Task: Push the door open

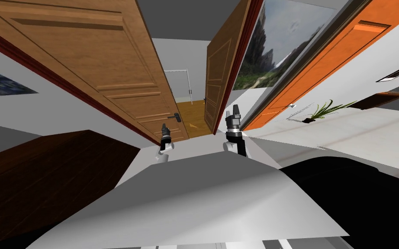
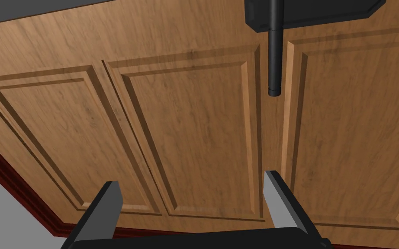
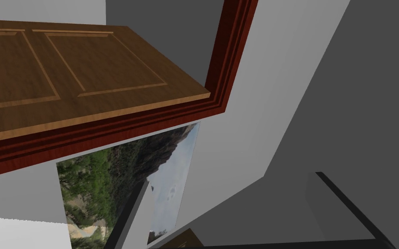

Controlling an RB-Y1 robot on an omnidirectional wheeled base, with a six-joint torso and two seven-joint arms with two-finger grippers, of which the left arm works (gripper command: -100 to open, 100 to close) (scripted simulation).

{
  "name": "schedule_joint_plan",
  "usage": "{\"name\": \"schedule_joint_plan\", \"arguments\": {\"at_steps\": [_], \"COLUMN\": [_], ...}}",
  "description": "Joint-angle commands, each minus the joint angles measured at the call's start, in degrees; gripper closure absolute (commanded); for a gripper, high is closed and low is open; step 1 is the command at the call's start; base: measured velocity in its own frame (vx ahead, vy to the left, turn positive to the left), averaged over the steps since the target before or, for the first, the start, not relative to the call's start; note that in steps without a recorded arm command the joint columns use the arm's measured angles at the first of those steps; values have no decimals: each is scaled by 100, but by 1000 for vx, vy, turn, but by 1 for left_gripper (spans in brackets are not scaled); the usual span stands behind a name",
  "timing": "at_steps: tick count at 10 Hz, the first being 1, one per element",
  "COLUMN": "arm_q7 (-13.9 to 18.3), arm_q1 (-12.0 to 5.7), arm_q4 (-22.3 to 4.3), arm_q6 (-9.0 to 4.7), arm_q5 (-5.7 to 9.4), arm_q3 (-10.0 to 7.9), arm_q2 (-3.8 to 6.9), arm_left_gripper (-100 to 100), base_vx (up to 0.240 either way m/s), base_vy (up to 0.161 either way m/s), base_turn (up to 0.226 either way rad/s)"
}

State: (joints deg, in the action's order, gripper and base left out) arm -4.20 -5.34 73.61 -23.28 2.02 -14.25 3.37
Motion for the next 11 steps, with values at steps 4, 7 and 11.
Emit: {"name": "schedule_joint_plan", "arguments": {"at_steps": [4,7,11], "arm_q7": [-89,-141,-215], "arm_q1": [-423,-664,-1001], "arm_q4": [-661,-1031,-1549], "arm_q6": [60,101,159], "arm_q5": [-17,-28,-44], "arm_q3": [-187,-295,-446], "arm_q2": [-63,-119,-224], "arm_left_gripper": [-100,-100,-100], "base_vx": [49,51,40], "base_vy": [103,112,101], "base_turn": [-115,-116,-101]}}
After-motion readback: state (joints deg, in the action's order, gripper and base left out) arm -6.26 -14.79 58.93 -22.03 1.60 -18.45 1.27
